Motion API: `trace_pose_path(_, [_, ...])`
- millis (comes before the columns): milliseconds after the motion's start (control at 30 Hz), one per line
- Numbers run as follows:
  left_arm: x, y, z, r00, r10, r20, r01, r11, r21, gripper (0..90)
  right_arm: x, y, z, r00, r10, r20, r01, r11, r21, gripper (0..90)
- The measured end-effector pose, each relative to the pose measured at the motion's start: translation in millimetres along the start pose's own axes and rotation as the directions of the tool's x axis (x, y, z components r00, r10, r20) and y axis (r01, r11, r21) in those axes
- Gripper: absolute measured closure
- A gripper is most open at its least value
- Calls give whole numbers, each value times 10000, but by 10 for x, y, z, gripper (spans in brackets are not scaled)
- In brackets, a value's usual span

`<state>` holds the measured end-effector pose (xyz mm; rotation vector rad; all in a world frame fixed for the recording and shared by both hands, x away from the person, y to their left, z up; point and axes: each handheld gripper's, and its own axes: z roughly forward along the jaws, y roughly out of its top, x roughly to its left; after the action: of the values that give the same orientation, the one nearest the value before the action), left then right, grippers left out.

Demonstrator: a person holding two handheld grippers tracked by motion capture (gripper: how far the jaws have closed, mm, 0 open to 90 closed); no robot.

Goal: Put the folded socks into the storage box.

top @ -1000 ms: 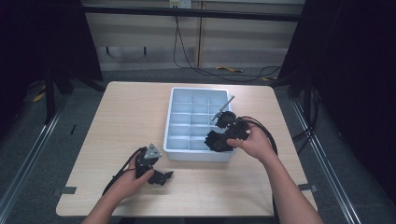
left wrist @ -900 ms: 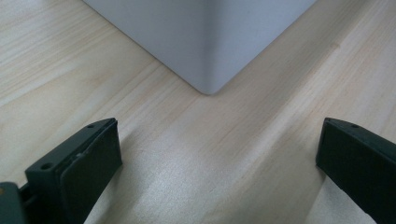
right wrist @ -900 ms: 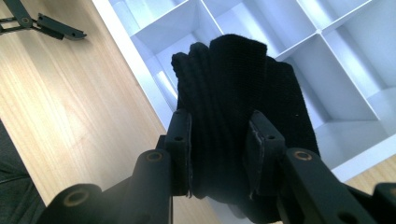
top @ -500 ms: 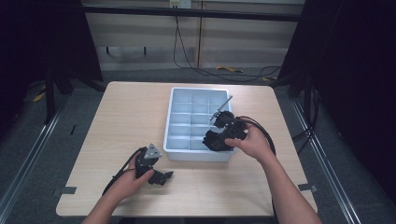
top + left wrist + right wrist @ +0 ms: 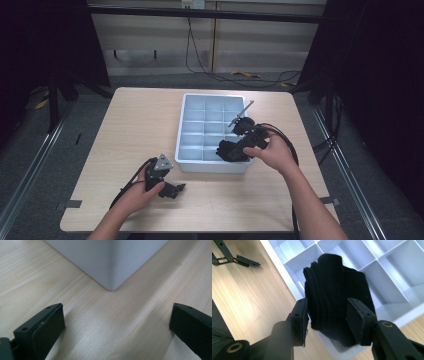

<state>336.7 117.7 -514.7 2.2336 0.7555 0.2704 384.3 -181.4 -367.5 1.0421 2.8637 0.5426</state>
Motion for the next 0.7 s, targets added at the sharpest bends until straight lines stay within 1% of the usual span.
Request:
trace_pose_path(67, [0,0,0,10000,0,-1,0,10000,1,0,2,4,-41,9999,14,130,-14,10000,7,515])
trace_pose_path(133, [0,0,0,10000,0,-3,0,10000,-1,0,1,11,-92,9999,-11,102,12,10000,-50,515])
trace_pose_path(167, [0,0,0,10000,0,-2,0,10000,-3,0,3,18,-118,9999,61,87,-60,10000,-37,519])
trace_pose_path(233, [0,0,-1,10000,-1,1,1,10000,8,0,7,41,-168,9996,38,283,-42,9999,116,532])
trace_pose_path(267, [0,0,-1,10000,-1,0,1,10000,5,0,7,54,-194,9994,103,333,-110,9998,187,544])
trace_pose_path(300, [1,1,0,10000,10,4,-10,10000,3,0,-1,64,-216,9994,99,332,-106,9997,202,565])
trace_pose_path(333, [1,0,0,10000,7,2,-7,10000,-2,0,-3,78,-237,9991,222,363,-232,9993,282,589])
trace_pose_path(467, [0,0,-1,10000,3,2,-3,10000,8,0,-26,125,-287,9969,458,642,-496,9970,594,684])
trace_pose_path(567, [1,1,-3,10000,7,16,-7,10000,37,0,-33,158,-282,9957,537,749,-590,9957,710,744])
trace_pose_path(700, [0,0,-1,10000,0,4,0,10000,7,0,-36,206,-225,9954,430,859,-506,9948,884,794])
